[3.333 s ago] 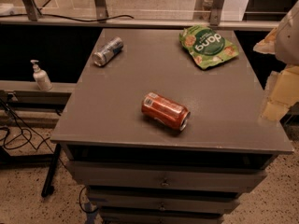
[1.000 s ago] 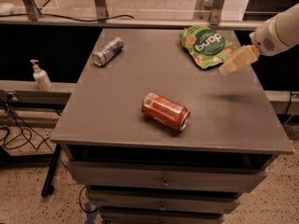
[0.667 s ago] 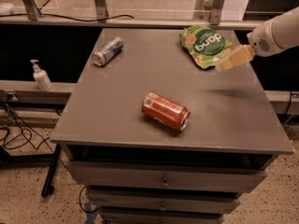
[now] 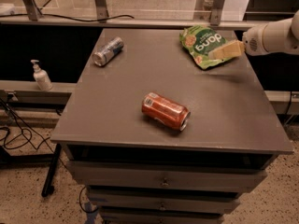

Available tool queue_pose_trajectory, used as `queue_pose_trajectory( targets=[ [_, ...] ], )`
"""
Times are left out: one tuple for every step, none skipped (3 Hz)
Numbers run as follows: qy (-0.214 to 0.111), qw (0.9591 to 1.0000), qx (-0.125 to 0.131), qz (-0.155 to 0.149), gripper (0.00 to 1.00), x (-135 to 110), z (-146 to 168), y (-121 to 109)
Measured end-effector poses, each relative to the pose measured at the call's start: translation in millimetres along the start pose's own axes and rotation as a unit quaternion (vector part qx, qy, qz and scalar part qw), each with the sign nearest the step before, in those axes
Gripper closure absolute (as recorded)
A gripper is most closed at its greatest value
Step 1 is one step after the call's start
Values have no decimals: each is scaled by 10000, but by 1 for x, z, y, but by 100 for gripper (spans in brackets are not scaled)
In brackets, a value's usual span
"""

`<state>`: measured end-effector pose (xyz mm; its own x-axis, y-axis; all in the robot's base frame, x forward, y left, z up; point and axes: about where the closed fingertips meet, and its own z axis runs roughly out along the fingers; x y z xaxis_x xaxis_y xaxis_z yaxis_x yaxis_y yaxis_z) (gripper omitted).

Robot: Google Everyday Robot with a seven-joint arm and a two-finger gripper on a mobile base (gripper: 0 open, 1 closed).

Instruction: Pick green rice chip bag

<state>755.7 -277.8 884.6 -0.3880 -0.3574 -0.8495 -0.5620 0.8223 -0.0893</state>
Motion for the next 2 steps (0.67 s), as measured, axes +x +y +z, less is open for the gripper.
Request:
queue_pose_trajectory(
  targets=[
    [-321,9995,25,45,0,-9,27,-15],
    [-429,9991,-15,-19,0,-10,52,-27]
  ],
)
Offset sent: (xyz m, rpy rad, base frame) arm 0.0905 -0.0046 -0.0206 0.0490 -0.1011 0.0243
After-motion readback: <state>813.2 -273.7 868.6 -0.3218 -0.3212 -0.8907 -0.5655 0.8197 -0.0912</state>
